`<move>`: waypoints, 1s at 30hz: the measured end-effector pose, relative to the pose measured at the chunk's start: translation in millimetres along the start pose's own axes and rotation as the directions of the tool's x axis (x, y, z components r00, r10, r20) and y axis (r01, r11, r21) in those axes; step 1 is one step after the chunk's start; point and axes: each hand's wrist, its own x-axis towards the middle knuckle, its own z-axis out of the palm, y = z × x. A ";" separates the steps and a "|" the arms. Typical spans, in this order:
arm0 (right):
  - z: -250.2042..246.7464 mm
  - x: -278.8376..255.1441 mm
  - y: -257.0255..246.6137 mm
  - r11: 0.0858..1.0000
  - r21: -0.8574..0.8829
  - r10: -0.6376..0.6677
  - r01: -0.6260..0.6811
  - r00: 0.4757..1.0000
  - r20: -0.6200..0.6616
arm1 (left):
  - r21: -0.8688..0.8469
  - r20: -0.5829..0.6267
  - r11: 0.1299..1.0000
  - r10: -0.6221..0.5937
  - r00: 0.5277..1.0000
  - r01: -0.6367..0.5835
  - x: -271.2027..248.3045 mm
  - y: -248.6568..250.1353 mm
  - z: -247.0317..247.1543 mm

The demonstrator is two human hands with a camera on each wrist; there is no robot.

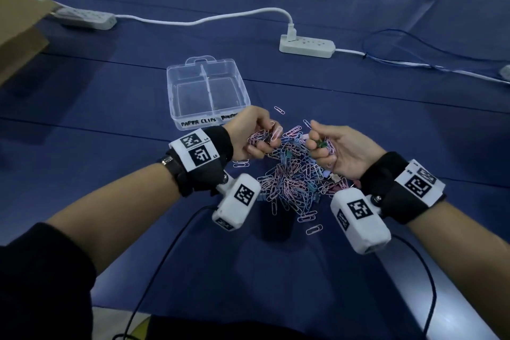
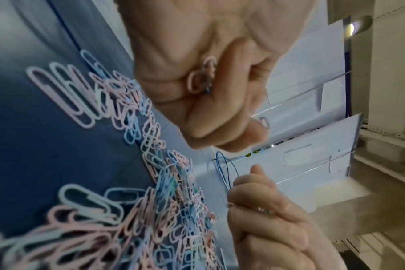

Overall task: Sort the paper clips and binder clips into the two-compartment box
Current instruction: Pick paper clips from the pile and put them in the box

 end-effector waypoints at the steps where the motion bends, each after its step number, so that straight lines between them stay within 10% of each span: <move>1: 1.9 -0.2 -0.5 1.000 -0.028 -0.008 0.008 1.000 -0.008 | 0.004 -0.006 1.000 0.004 1.000 -0.004 -0.4 -0.2 -1.8; 7: 8.7 8.8 3.6 0.908 -0.419 -0.036 -0.012 0.994 -0.106 | 0.067 -0.110 0.997 -0.031 0.993 0.039 -3.1 -0.8 -12.2; 11: 23.2 12.8 8.2 0.524 -0.852 -0.186 -0.006 0.975 -0.121 | 0.042 -0.154 0.999 -0.026 0.988 0.033 -8.8 -2.3 -20.0; 17: 35.0 16.2 10.7 0.492 -0.870 -0.192 0.026 0.978 -0.079 | -0.029 -0.107 1.000 -0.002 0.994 -0.001 -16.0 -4.7 -25.8; 22: 34.4 17.2 8.3 0.204 -0.976 -0.259 0.076 0.966 0.021 | 0.200 -0.235 0.973 -0.063 0.970 0.112 -8.1 -6.0 -25.9; 26: 31.6 14.7 12.9 0.113 -0.992 -0.189 0.053 0.981 0.031 | 0.780 -0.315 0.595 0.105 0.943 0.194 -11.0 -7.8 -16.1; 30: 31.9 17.3 15.6 0.006 -0.998 -0.172 0.059 0.983 0.057 | 0.931 -0.268 0.310 0.221 0.938 0.193 -14.9 -9.7 -17.8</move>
